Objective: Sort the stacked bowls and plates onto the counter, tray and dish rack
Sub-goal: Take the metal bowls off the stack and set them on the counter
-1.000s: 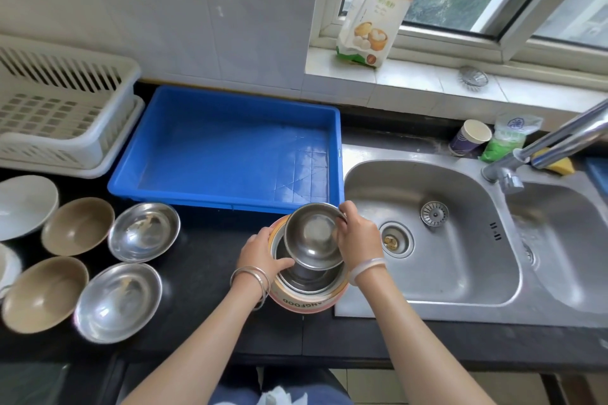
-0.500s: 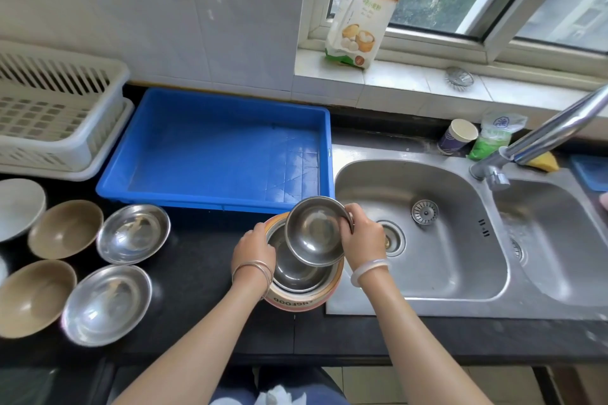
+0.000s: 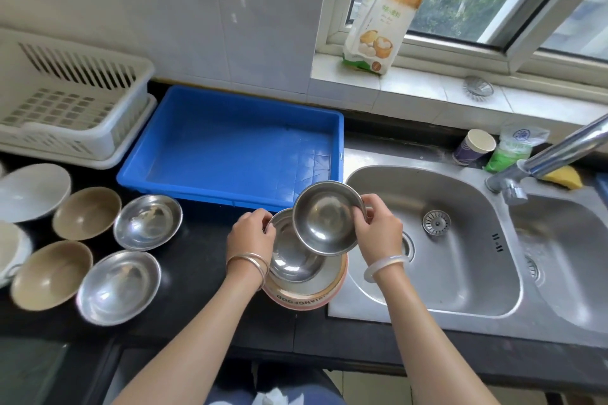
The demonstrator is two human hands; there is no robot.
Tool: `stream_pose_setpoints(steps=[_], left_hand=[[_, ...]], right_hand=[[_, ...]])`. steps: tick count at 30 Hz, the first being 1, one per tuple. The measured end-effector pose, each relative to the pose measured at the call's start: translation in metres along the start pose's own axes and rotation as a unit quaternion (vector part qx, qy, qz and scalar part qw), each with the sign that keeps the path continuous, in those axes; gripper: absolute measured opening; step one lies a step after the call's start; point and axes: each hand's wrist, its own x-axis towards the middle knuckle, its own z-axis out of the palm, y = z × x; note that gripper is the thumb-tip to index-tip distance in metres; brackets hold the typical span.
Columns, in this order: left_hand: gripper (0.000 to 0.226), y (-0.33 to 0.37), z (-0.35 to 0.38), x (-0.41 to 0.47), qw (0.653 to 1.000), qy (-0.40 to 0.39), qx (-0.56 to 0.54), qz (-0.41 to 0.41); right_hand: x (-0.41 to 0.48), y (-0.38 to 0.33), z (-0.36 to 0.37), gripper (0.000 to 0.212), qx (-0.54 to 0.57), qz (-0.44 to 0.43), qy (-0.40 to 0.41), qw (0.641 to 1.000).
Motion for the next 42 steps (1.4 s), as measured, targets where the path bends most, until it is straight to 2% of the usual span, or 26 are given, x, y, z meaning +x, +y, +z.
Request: stream_pose_setpoints(steps=[4, 7, 13, 22, 27, 36, 42], left_hand=[[0.008, -0.011, -0.026, -0.003, 0.998, 0.032, -0.051, -0.018], [0.009, -0.028, -0.048, -0.007, 0.994, 0.047, -0.085, -0.044], [0.006, -0.083, -0.073, -0.023, 0.982, 0.067, -0.112, -0.137], [0.007, -0.137, -0.065, -0.045, 0.97, 0.06, -0.095, -0.214], [0.011, -0.143, -0.058, -0.042, 0.971, 0.058, -0.092, -0.215], [0.013, -0.148, -0.053, -0.037, 0.982, 0.061, -0.025, -0.176], [0.031, -0.153, -0.049, -0.034, 0.988, 0.049, 0.003, -0.145]], right_hand=[[0.004, -0.023, 0.0, 0.004, 0.054, -0.012, -0.008, 0.998], [0.007, -0.043, 0.013, 0.004, 0.068, -0.006, -0.045, 0.997], [0.005, -0.074, 0.078, 0.014, 0.029, 0.024, -0.176, 0.984], [-0.003, -0.099, 0.166, 0.027, -0.126, 0.017, -0.269, 0.955], [0.001, -0.101, 0.182, 0.03, -0.222, 0.019, -0.287, 0.932], [-0.006, -0.097, 0.189, 0.017, -0.266, 0.057, -0.318, 0.908], [-0.007, -0.094, 0.193, 0.016, -0.257, 0.083, -0.319, 0.909]])
